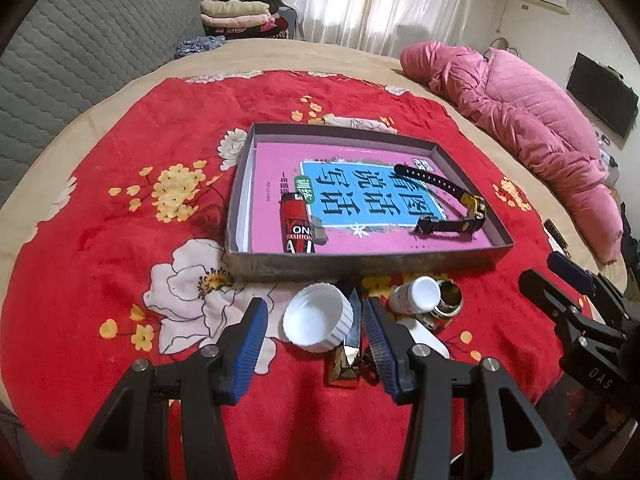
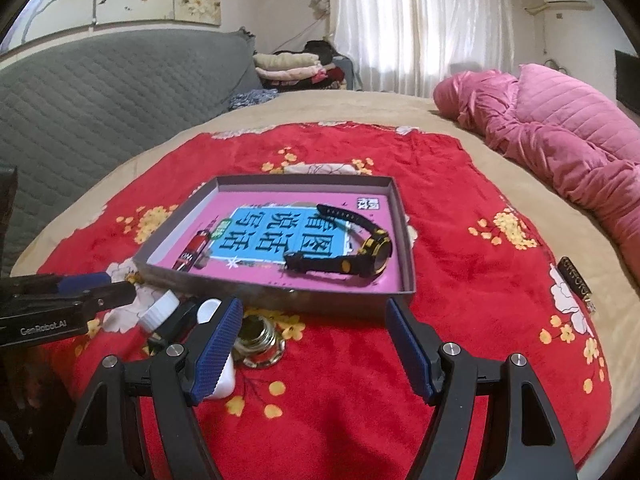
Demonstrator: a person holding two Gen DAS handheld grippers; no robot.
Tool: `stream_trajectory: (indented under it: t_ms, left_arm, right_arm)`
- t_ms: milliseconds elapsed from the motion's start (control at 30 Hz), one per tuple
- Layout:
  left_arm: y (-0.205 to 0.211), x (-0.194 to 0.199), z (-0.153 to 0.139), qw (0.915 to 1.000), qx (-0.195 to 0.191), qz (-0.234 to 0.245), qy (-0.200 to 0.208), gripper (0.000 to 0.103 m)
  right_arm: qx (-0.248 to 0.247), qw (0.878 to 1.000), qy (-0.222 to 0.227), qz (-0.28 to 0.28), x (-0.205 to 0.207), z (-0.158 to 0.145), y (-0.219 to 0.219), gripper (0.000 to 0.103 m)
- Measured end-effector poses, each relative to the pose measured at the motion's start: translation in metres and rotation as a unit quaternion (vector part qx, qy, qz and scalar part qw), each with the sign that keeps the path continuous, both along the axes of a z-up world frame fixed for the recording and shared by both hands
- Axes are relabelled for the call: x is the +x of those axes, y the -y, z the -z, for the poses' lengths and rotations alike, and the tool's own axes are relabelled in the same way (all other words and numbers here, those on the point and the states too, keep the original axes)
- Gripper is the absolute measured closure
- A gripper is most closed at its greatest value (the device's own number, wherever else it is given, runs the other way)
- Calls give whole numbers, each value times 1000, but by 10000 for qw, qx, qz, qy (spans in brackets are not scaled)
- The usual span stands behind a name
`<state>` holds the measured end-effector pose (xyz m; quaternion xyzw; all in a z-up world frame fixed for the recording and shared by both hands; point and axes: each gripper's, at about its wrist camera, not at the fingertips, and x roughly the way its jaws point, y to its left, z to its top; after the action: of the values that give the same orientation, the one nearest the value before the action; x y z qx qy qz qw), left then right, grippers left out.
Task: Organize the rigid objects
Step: 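Withdraw both grippers from the box back toward the remaining items, then move the left gripper toward the small metal item while the right approaches the white bottle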
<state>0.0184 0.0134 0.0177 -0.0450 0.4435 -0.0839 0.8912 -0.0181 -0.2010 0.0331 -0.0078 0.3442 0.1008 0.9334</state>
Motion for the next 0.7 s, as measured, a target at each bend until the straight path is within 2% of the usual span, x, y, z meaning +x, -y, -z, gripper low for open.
stream_trajectory:
  t_ms: [300,700]
  left_arm:
    - [0,-6,3,9999,127,81,-38,53]
    - [0,-10,10,9997,-10,121,-222,53]
  right_arm:
    - [-83,9997,-171,-179,-6,6,-8,28]
    - [-164,9991,-265,-303,-8,10,-14,28]
